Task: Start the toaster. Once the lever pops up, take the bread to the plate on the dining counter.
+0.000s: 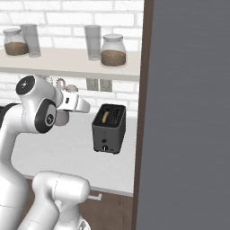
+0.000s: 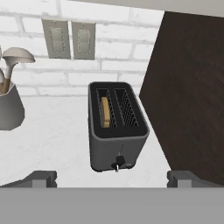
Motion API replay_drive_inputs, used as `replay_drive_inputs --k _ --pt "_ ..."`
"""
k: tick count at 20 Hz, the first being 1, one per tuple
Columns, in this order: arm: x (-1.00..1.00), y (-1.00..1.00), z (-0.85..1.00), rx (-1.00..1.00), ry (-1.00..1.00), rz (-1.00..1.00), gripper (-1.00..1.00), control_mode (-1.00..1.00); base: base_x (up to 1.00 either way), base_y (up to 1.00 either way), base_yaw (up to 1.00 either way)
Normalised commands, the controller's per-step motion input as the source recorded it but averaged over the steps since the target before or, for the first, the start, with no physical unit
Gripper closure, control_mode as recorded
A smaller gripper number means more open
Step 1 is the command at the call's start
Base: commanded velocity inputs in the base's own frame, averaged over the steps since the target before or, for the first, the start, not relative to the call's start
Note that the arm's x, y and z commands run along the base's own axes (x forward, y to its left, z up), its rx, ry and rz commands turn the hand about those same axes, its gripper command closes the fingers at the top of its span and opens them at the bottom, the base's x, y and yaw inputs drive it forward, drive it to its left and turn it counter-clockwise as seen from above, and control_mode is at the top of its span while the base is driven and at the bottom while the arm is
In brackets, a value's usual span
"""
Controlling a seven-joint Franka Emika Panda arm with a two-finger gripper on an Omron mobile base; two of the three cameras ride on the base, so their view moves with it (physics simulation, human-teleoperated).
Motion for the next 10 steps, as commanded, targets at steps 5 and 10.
replay_drive_inputs --k 5,10 --pt "0.0 0.0 0.0 0.0 0.0 0.0 -1.0 -1.0 0.0 0.0 0.0" --pt "0.0 0.0 0.0 0.0 0.0 0.0 -1.0 -1.0 0.0 0.0 0.0"
